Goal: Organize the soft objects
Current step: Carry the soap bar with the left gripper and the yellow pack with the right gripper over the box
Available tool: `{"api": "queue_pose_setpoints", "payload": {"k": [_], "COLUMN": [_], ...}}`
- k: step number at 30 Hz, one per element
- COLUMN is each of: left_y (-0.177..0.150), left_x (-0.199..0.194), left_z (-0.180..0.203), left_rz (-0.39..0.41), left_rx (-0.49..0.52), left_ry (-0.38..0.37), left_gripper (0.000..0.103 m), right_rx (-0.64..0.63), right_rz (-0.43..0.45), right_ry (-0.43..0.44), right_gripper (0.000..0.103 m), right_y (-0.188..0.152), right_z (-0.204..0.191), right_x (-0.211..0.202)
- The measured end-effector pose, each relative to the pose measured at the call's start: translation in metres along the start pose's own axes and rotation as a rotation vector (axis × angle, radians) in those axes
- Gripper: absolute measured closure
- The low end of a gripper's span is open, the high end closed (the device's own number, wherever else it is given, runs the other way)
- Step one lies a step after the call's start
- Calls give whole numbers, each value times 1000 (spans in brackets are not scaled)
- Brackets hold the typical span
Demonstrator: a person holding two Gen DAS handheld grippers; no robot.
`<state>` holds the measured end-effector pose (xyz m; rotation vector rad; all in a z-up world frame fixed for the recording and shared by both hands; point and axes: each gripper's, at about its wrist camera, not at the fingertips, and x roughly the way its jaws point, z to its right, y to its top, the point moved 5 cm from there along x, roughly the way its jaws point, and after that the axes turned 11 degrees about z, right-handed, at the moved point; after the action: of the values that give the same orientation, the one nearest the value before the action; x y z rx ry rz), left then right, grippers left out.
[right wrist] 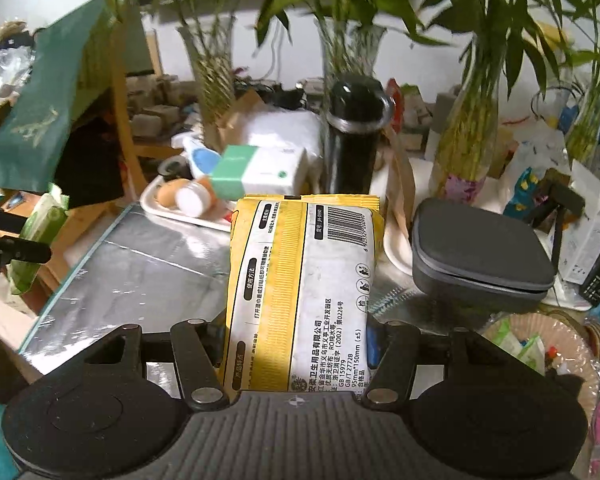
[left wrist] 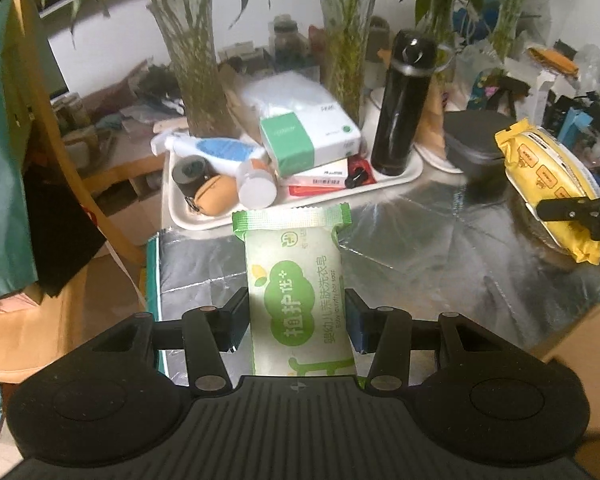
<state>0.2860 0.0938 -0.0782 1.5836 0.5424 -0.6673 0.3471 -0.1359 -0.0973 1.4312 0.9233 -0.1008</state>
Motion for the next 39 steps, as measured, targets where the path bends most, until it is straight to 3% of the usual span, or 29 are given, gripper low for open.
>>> {"api": "queue_pose_setpoints", "payload": {"k": [17,29,39], "left_y": [-17,-42,-42], "left_x": [-93,-113,-108], "left_z": [52,67,101], "left_rz": [54,-27,-110], "left_rx": [53,-19,-98], "left_ry": [-85,-198,-291], "left_gripper": [56,56,55], "right_rx": [-28,-41,-30], "right_rz": [54,91,99], "right_ry": [74,111,109], "right_gripper": [42,42,42], "right_y": [-17,-30,-39], "right_z": [-37,-51,-51], "right_x": [-96,-140,-155]}}
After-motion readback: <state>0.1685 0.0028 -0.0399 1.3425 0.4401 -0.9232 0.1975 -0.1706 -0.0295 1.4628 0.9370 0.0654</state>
